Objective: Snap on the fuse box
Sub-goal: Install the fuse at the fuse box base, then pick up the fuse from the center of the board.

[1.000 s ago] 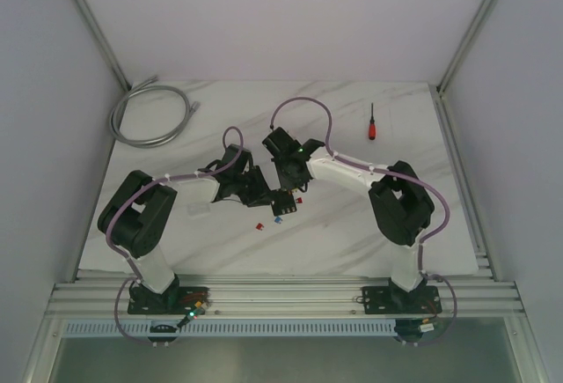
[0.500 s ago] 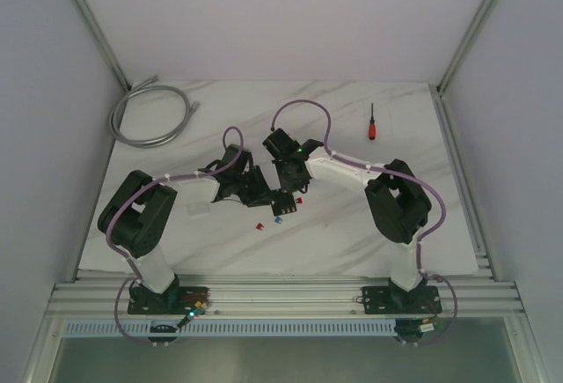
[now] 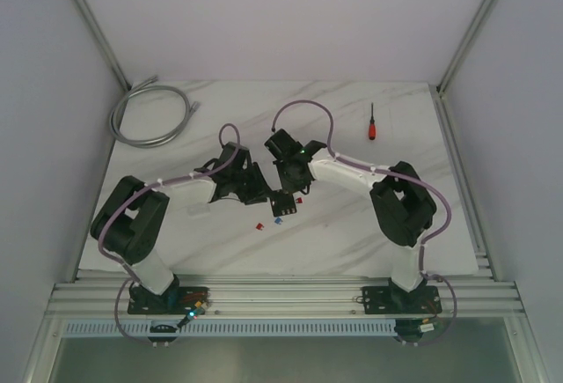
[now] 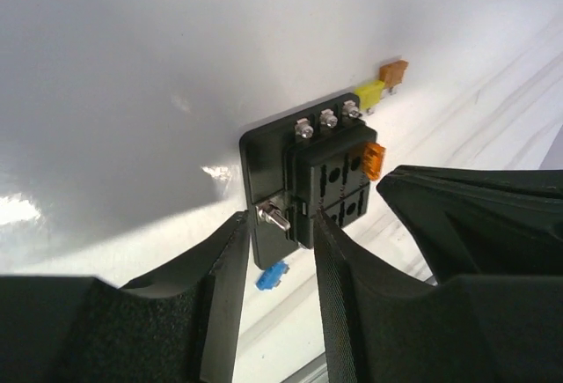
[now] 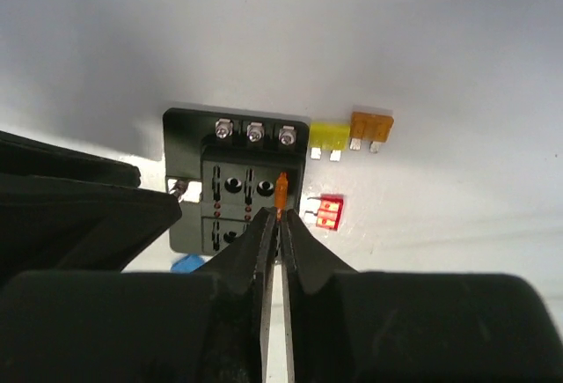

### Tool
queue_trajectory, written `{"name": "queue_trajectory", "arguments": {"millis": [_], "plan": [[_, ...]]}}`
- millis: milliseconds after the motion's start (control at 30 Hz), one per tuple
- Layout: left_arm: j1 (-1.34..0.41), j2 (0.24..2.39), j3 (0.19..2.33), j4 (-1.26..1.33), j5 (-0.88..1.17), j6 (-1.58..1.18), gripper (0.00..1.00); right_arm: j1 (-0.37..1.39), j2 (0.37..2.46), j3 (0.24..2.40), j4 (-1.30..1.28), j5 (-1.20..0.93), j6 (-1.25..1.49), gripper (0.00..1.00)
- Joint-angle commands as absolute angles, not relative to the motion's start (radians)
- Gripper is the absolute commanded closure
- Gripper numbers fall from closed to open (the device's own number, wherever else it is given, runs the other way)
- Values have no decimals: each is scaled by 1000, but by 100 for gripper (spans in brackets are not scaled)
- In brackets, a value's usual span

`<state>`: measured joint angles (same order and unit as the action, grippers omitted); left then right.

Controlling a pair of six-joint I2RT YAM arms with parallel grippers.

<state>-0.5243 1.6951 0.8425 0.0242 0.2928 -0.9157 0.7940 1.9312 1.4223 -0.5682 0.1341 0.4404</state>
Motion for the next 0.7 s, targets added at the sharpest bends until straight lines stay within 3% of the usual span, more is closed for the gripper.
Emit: {"name": "queue_trajectory", "arguments": {"millis": [0, 100, 233, 667], "plan": [[-537, 1597, 842, -57, 206, -899, 55, 805, 1818, 1399, -568, 129, 421, 83], [-560, 1545, 839, -136, 132, -887, 54, 807, 1763, 1357, -544, 132, 416, 70], [-597, 1469, 797, -185, 58, -908, 52, 829, 1710, 1295, -505, 126, 390, 61], [-595, 1269, 594, -190, -27, -978, 28, 1015, 1764, 1218, -450, 145, 285, 44]]}}
